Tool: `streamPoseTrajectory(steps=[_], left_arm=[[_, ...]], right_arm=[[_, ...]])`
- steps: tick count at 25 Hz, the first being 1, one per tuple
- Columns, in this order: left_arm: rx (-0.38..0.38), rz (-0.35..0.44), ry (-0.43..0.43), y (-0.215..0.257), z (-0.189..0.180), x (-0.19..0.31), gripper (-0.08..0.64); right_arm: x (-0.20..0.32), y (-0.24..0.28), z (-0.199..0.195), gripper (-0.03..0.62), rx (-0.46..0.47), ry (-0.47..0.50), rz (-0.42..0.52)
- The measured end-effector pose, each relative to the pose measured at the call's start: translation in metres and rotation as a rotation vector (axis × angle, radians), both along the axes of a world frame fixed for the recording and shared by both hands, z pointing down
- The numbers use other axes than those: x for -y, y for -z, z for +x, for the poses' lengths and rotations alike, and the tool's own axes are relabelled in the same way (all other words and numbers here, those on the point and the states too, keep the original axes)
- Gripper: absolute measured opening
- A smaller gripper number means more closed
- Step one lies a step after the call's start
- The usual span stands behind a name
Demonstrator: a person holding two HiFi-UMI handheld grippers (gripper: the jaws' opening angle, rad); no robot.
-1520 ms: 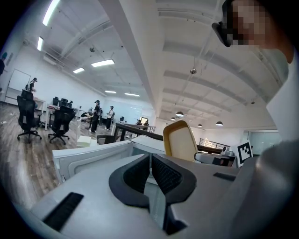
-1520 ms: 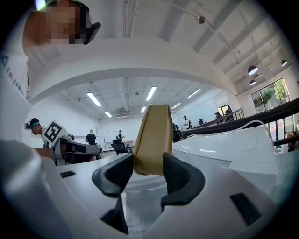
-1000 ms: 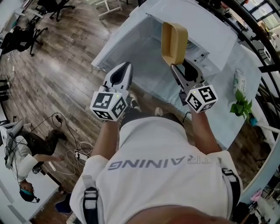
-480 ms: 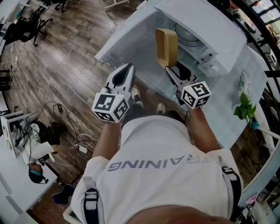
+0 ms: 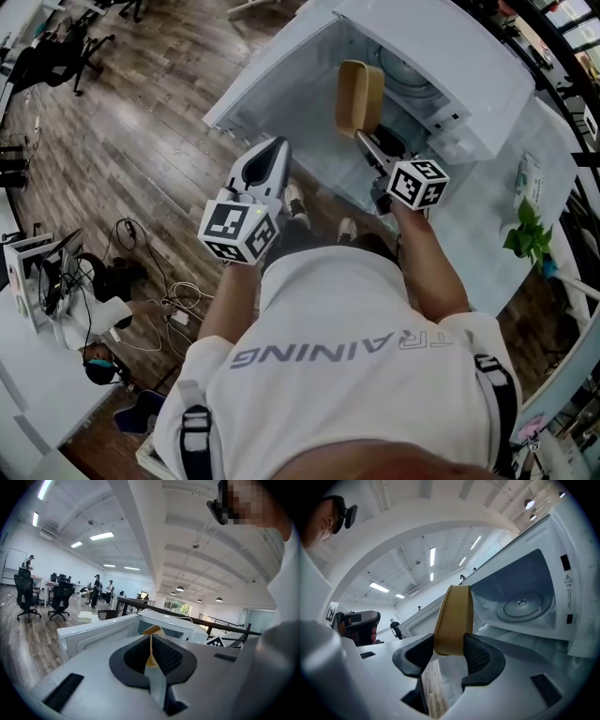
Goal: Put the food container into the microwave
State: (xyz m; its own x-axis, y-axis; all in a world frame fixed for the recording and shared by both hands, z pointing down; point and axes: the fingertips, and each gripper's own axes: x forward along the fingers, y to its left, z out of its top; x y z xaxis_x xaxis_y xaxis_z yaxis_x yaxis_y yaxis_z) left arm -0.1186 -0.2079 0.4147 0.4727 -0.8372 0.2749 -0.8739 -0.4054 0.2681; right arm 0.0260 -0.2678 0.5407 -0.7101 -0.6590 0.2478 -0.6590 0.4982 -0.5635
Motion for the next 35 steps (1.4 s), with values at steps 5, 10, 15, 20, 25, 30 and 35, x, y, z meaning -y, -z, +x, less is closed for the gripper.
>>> streamPoseTrajectory(steps=[5,10,15,20,25,30,35], left_arm=[[0.001,-0.001,-0.003,0.0,0.001,0.003,0.043],[0.003,-0.008,-0.002,-0.003,-0.003,0.004,0.043],[-0.002,-0.011,0.008,-0.004,-0.009,0.007,0.043],[-0.004,-0.017,-0.004,-0.008,-0.01,0.01,0.043],[-0.001,-0.017,-0.027,-0.011,-0.01,0.014,0.043],[0.003,-0.026,-0.044,-0.016,-0.01,0.021,0.043],[0.006,-0.034,-0.055,-0.019,-0.008,0.023,0.043]], right_arm=[[0.024,-0.008,0.009,0.212,0.037,-0.073,-0.033],[0.044,-0.014,0.011,0.212,0.03,-0.112,-0.042],[0.064,-0.023,0.013,0.212,0.082,-0.168,-0.079],[0.083,-0.028,0.014,0.212,0.141,-0.242,-0.111],[0.098,-0.032,0.018,0.212,0.151,-0.295,-0.111],[0.118,-0.04,0.028,0.212,0.2,-0.364,-0.119],[0.135,-0.044,0.043,0.213,0.253,-0.446,-0.125]])
